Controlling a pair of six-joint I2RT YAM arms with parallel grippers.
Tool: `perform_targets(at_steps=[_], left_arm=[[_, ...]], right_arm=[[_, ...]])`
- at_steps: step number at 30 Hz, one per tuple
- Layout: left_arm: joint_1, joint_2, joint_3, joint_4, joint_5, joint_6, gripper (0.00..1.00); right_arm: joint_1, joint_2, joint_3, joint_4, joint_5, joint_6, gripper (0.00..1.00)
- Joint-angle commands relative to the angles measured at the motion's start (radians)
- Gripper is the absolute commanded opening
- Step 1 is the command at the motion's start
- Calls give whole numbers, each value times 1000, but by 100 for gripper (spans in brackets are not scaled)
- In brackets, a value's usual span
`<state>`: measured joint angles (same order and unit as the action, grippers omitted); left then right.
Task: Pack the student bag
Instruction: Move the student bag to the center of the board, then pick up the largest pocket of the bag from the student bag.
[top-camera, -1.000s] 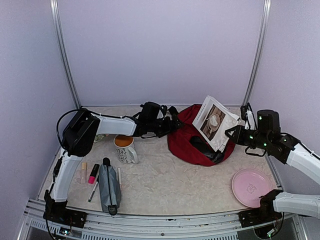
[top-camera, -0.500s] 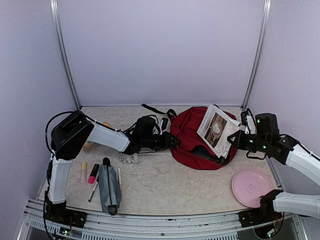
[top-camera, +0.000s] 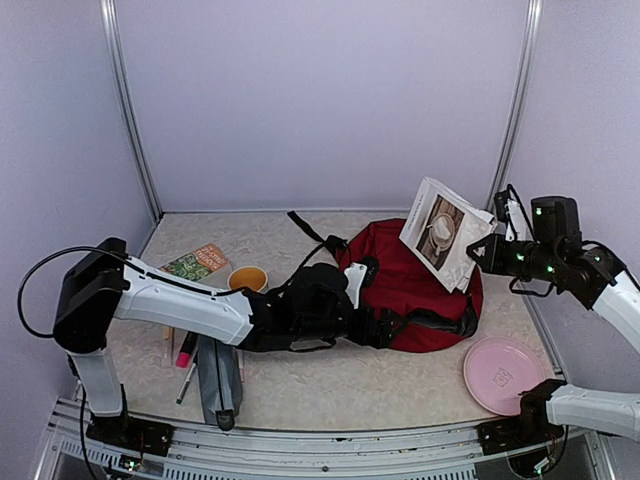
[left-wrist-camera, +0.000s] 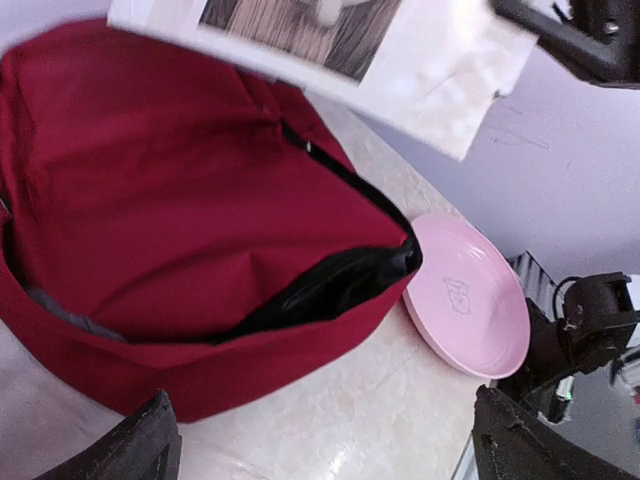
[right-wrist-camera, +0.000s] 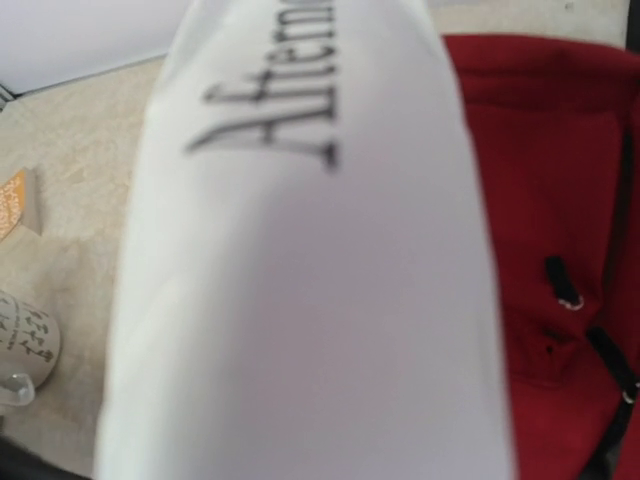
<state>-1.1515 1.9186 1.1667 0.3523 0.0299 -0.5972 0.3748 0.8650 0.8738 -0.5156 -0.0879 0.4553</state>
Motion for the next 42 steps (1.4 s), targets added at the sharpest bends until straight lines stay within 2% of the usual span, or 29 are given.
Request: perform_targets(at_steps=[1, 3, 5, 7, 10, 13, 14, 16, 18, 21, 22, 24, 25, 26, 28, 32, 35, 37, 40, 42], left_arm=[[-109, -123, 121, -196, -530, 459, 99], [-137, -131, 130, -144, -623, 683, 99], [-131, -110, 161, -117, -538, 833, 99], [-111, -47, 272, -276, -248, 919, 99], [-93, 132, 573, -613, 9, 987, 96], [-74, 348, 877, -889, 121, 1021, 70], [-64, 393, 963, -950, 139, 1023, 67], [-56, 436, 1048, -1001, 120, 1059, 67], [-69, 411, 1009, -976, 91, 1181, 69], [-85, 342, 836, -858, -18, 1357, 73], [-84, 338, 821, -837, -55, 1385, 73], [-67, 369, 868, -842, -91, 1378, 66], [-55, 405, 913, -864, -93, 1363, 55], [-50, 425, 963, -886, -99, 1351, 52], [-52, 472, 1021, -906, -111, 1345, 50], [-53, 464, 993, -866, -91, 1365, 48], [-35, 462, 997, -829, -83, 1333, 37], [-34, 463, 1003, -842, -70, 1334, 39], [-43, 446, 988, -902, 6, 1397, 47], [-47, 444, 978, -930, 39, 1431, 47]], right_arm=[[-14, -37, 64, -64, 35, -36, 11], [-15, -42, 81, -88, 51, -38, 11], [-15, -45, 93, -104, 55, -41, 11], [-15, -52, 91, -109, 60, -44, 11], [-17, -62, 94, -112, 51, -37, 11], [-19, -71, 108, -124, 41, -33, 12], [-19, -75, 110, -129, 45, -34, 12], [-19, -85, 107, -133, 54, -31, 12], [-18, -92, 88, -120, 40, -26, 12], [-19, -88, 76, -117, 25, -20, 12], [-19, -88, 76, -118, 27, -20, 12], [-19, -93, 75, -119, 35, -20, 11], [-19, -95, 71, -118, 38, -18, 11], [-19, -98, 68, -115, 39, -17, 11], [-19, -100, 58, -110, 32, -14, 11], [-19, -100, 48, -109, 21, -14, 11], [-19, -104, 47, -110, 22, -14, 11], [-19, -107, 49, -111, 23, -14, 11], [-19, -109, 62, -126, 36, -16, 11], [-19, -109, 65, -132, 45, -19, 11]])
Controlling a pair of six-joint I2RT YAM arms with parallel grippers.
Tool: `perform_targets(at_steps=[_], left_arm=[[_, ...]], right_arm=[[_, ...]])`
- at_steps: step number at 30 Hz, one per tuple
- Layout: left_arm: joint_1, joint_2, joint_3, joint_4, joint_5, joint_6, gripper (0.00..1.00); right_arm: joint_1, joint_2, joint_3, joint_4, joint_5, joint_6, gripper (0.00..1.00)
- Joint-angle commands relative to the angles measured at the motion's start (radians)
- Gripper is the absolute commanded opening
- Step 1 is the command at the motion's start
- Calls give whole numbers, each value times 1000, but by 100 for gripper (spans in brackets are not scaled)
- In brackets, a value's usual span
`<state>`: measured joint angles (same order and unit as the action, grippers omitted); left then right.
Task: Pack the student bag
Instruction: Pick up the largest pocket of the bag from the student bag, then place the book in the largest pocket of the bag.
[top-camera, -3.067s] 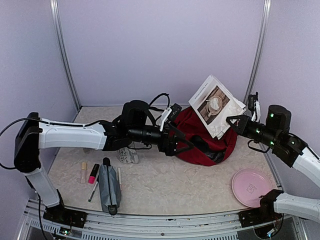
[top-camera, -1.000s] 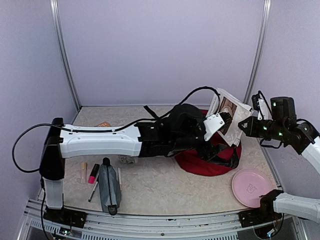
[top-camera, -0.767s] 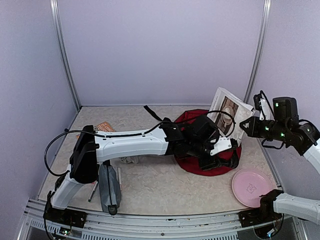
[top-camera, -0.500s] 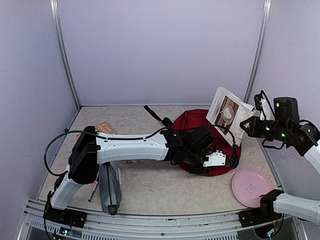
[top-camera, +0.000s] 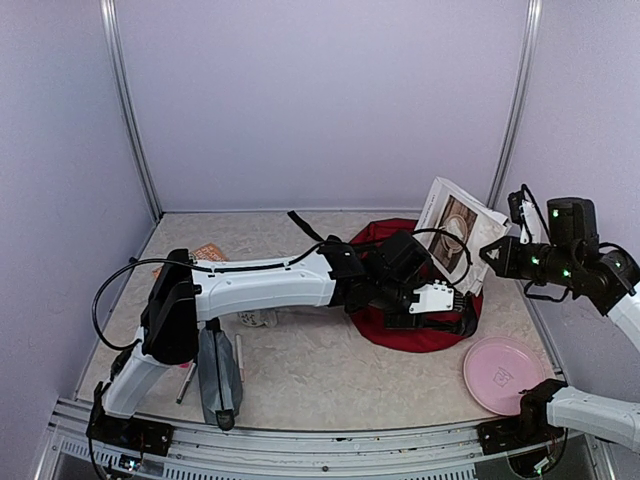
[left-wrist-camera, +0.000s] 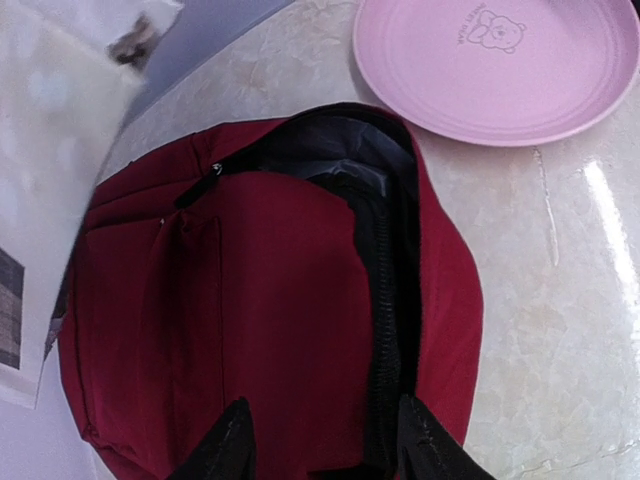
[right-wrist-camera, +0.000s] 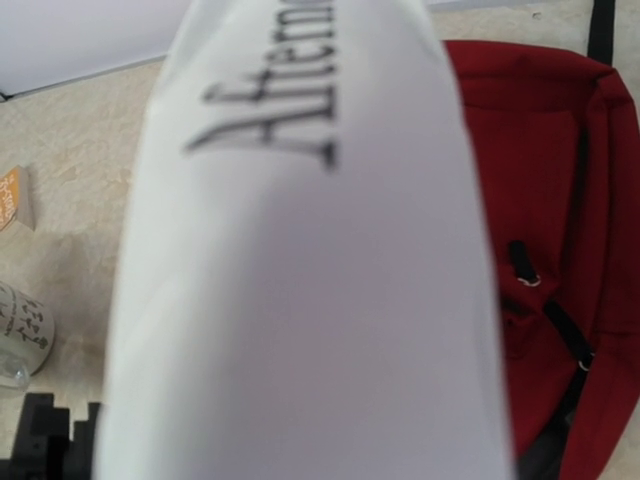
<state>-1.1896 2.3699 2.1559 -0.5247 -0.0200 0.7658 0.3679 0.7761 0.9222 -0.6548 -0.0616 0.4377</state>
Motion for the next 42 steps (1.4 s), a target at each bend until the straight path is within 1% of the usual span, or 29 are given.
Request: perform_targets(at_steps=[1, 2, 5, 7, 10, 12, 13, 15, 17, 19, 21, 24, 28, 30, 34, 39, 40, 42], left_arm=[[-11, 2, -3, -73, 103, 88, 44], [-11, 15, 14, -87, 110, 105, 41], [-13, 72, 58, -79, 41, 118, 33], [-12, 97, 76, -64, 0, 109, 24], [-4, 85, 61, -17, -7, 77, 9], [6, 64, 39, 25, -9, 53, 5], [10, 57, 26, 49, -21, 42, 1], [15, 56, 9, 105, -88, 19, 0], [21, 58, 18, 118, -151, 0, 0], [29, 36, 22, 140, -201, -50, 0], [50, -13, 21, 155, -176, -116, 0], [93, -93, 3, 168, -81, -203, 0], [122, -152, -45, 184, -19, -256, 0], [132, -152, -45, 188, -41, -266, 0], [166, -134, -19, 202, -89, -320, 0], [197, -110, 16, 224, -107, -357, 0], [203, -97, 34, 218, -109, -360, 0], [209, -71, 60, 207, -118, -361, 0]], right_arm=[[-12, -21, 16, 7, 19, -2, 11], [-12, -21, 15, 9, 18, -2, 11], [-12, -20, 10, 12, 11, 2, 10], [-12, -20, 9, 9, 9, 3, 10], [-12, -23, 10, 2, 14, 3, 10], [-12, -24, 11, 4, 13, 3, 10], [-12, -22, 12, 4, 12, 3, 10], [-12, -19, 15, 7, 8, 4, 9], [-12, -18, 20, 3, 5, 8, 8], [-12, -18, 33, -16, 13, 9, 8], [-12, -18, 55, -52, 40, 2, 7], [-12, -18, 95, -113, 74, -10, 7], [-12, -32, 142, -160, 62, -10, 5], [-12, -44, 143, -158, -3, -16, 4], [-12, -43, 94, -160, -250, -48, 4], [-12, -48, 9, -128, -522, -27, 2], [-12, -64, 4, -106, -557, -17, 2], [-12, -87, 15, -78, -579, -1, 2]])
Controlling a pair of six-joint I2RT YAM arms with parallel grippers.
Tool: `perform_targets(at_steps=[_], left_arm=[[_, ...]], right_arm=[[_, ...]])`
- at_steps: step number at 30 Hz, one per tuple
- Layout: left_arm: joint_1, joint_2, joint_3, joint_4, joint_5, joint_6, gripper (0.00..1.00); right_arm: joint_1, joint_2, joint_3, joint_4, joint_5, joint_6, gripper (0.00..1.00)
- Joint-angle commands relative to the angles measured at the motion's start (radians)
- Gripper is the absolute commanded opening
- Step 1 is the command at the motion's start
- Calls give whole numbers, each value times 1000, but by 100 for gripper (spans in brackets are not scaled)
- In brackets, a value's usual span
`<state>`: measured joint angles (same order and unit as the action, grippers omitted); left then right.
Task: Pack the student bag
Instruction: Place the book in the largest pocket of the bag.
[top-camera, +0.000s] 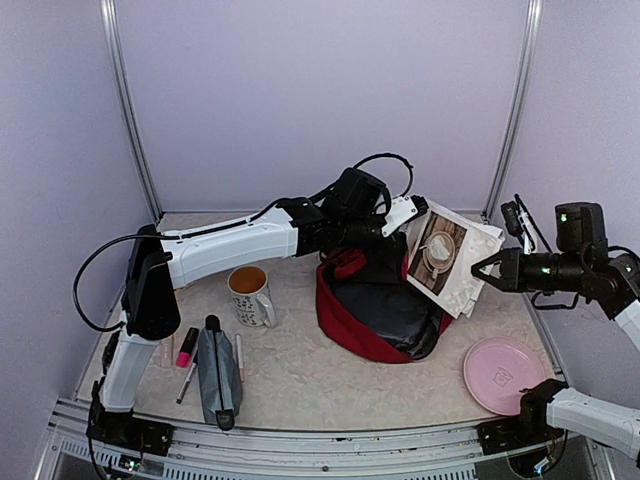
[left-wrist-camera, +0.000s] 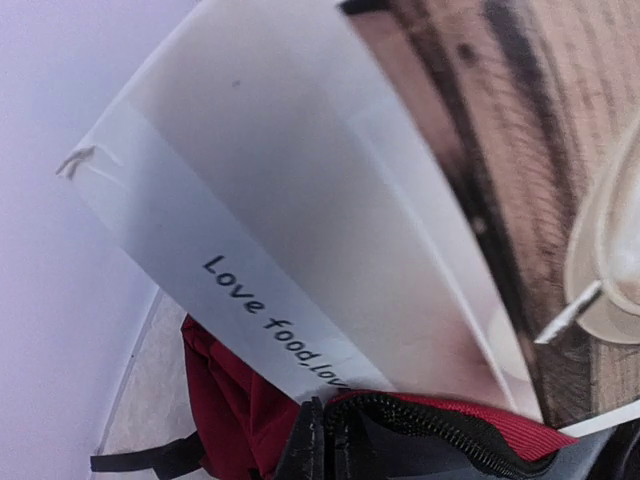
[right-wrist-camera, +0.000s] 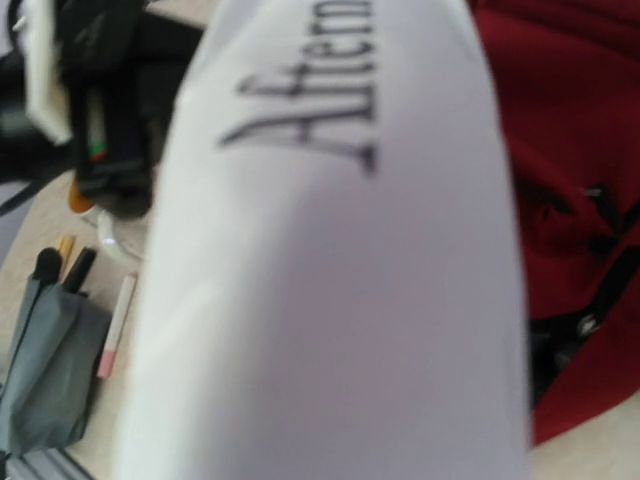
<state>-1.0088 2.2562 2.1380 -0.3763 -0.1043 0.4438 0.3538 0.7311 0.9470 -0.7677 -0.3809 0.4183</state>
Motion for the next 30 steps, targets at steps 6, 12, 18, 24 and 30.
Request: perform_targets(at_steps=[6, 12, 18, 24, 30], left_arm=[[51, 58, 83, 72, -41, -64, 0], [63, 38, 53, 78, -40, -59, 0], [67, 30, 84, 86, -26, -72, 0], [74, 31, 90, 87, -33, -67, 0], [53, -13, 103, 91, -12, -94, 0]], right_arm=[[2, -29, 29, -77, -177, 15, 1], [2, -18, 132, -181, 2, 6, 0], [2, -37, -33, -46, -368, 30, 2], [5, -159, -219, 198, -540, 208, 0], [19, -153, -433, 451, -491, 393, 0]])
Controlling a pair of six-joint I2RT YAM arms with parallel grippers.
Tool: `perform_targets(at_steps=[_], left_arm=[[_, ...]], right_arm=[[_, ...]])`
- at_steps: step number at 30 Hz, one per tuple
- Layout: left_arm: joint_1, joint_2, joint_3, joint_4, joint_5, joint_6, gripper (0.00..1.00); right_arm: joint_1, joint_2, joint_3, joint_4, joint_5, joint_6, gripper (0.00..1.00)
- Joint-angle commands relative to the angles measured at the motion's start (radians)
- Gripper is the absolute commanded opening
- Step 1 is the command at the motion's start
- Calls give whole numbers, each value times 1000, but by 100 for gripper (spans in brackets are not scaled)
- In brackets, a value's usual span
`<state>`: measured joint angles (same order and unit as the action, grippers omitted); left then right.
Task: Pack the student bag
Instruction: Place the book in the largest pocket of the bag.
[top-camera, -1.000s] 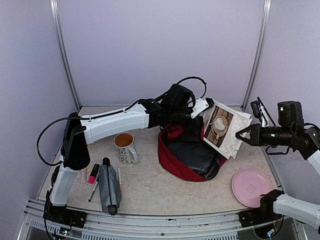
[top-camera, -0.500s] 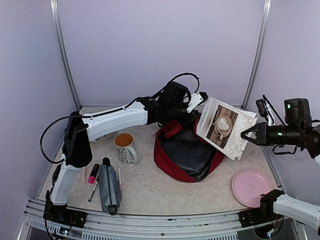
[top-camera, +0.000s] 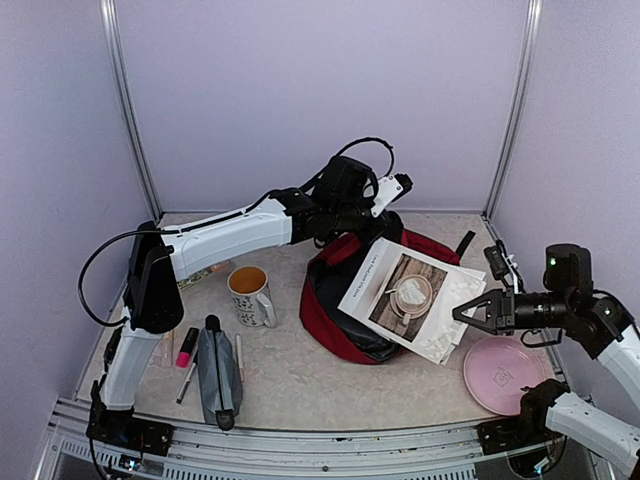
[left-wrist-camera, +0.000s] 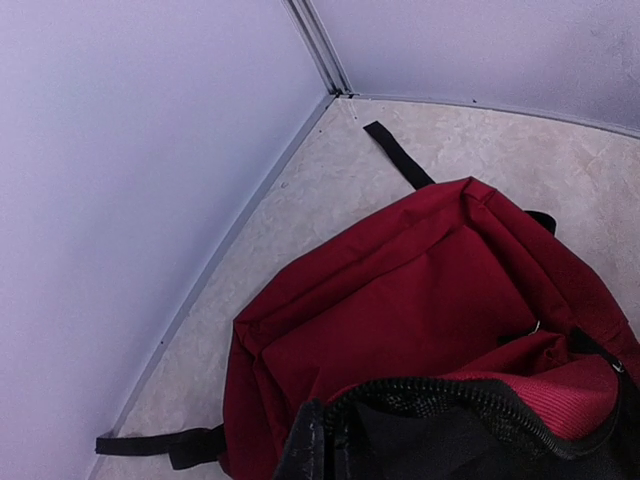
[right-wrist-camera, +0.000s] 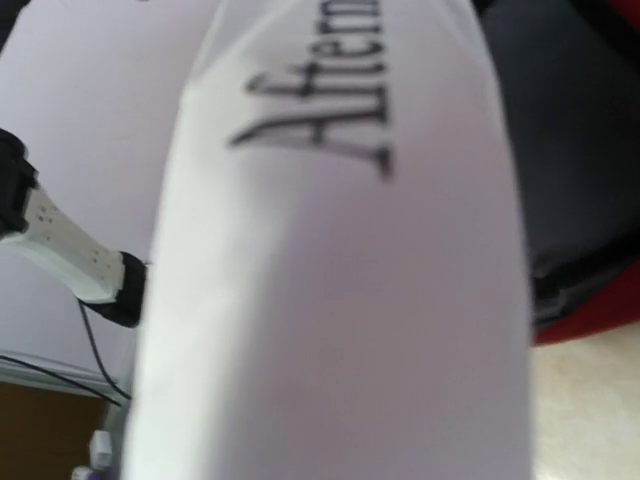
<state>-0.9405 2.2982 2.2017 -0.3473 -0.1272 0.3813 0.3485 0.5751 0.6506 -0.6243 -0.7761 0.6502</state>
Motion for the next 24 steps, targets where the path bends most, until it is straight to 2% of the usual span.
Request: perform_targets(at_steps=[1, 4, 11, 16, 20, 24], left_arm=[[-22, -67, 41, 73, 14, -38, 0], [-51, -104, 41, 89, 39, -48, 0], [-104, -176, 37, 37, 9, -59, 0], [-146, -272, -20, -2, 0, -83, 0], [-188, -301, -65, 20, 184, -127, 0], [-208, -255, -3, 18, 259, -177, 0]], right_arm=[[37, 14, -196, 407, -79, 223, 0], [70, 88, -289, 604, -7, 340, 0], [56, 158, -300, 618, 279, 398, 0], [-57, 243, -245, 680, 433, 376, 0], [-147, 368, -129, 750, 461, 338, 0], [-167, 480, -49, 814, 482, 320, 0]])
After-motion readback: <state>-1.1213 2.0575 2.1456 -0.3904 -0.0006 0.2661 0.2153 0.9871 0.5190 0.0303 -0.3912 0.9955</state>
